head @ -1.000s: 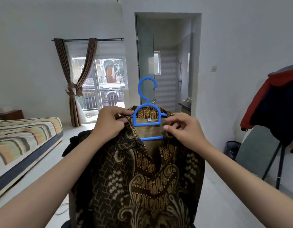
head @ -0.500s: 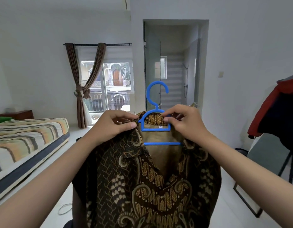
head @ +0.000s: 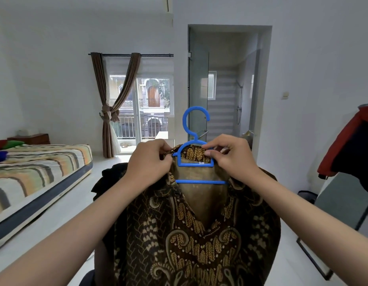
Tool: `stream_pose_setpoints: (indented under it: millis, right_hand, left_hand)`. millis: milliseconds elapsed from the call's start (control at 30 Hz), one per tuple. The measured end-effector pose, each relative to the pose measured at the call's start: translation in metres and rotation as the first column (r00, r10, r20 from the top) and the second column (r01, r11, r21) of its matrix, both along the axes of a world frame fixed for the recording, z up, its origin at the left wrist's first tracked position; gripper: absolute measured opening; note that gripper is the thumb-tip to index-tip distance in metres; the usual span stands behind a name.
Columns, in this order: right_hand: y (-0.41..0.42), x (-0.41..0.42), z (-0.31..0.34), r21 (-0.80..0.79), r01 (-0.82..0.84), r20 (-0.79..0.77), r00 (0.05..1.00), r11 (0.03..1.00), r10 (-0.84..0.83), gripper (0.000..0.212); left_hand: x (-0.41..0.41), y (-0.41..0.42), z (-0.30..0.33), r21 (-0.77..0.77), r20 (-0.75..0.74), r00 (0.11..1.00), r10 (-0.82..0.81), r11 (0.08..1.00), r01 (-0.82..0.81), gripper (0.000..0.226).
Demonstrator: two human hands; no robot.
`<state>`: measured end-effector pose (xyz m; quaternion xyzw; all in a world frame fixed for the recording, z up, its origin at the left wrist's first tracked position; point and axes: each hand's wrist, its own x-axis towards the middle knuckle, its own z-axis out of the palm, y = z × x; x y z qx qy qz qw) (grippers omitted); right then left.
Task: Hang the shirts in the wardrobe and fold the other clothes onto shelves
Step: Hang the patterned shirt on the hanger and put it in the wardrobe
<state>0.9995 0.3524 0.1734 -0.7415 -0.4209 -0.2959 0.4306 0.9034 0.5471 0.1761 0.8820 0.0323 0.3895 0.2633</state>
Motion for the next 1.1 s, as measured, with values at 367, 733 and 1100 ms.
stream_pose_setpoints:
  millis: [367, 733, 1100]
  right_hand:
    - [0.009, -0.002, -0.008, -0.017, -0.014, -0.014, 1.000, 1.000, 0.014, 0.017]
    - [0.007, 0.001, -0.015, 0.069, -0.119, -0.141, 0.982, 0.990, 0.128, 0.017]
    - [0.002, 0.000, -0.011, 0.065, -0.149, -0.139, 0.978, 0.987, 0.156, 0.018]
  left_hand:
    - [-0.002, -0.004, -0.004, -0.171, 0.001, 0.987, -0.158, 0.973, 0.156, 0.013]
    - [-0.003, 0.028, -0.004, -0.270, -0.048, 0.909, -0.414, 0.882, 0.387, 0.032]
    - [-0.007, 0.040, 0.007, -0.278, -0.015, 0.901, -0.434, 0.867, 0.413, 0.032]
